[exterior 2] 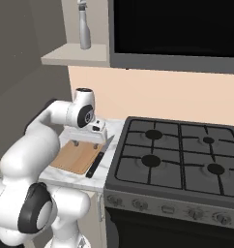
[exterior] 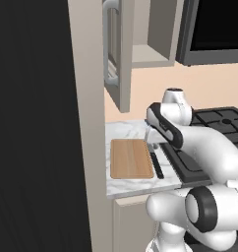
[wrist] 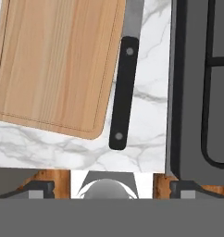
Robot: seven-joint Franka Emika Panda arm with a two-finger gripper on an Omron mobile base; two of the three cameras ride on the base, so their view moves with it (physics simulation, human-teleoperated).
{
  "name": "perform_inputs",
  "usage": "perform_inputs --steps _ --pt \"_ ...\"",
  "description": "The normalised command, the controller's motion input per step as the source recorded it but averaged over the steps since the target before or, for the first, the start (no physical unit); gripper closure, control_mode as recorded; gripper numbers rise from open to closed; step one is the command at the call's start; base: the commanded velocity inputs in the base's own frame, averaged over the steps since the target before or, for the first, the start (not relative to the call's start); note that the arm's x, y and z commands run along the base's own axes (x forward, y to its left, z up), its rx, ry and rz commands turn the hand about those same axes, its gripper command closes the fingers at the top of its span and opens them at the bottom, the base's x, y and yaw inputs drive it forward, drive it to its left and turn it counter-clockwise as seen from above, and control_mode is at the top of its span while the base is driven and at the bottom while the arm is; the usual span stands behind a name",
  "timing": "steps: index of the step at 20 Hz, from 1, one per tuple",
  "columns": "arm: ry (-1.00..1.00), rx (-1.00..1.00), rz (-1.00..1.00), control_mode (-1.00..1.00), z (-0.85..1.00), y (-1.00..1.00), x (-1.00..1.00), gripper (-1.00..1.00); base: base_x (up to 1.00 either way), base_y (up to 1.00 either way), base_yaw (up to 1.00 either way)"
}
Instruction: Move the cutting board and knife to the sink. Then move spray from the cabinet to the counter.
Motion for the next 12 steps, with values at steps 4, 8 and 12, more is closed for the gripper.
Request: perform_inputs --steps 4,8,12 --pt "0.00 0.06 0.00 -1.00 -0.29 0.00 0.23 -1.00 0.00 0.00 0.00" --pt "0.00 0.03 0.00 -1.00 -0.30 0.00 0.21 -1.00 0.00 0.00 0.00" --pt "0.00 0.00 0.00 -1.00 -0.15 0.00 0.16 -1.00 0.00 0.00 0.00"
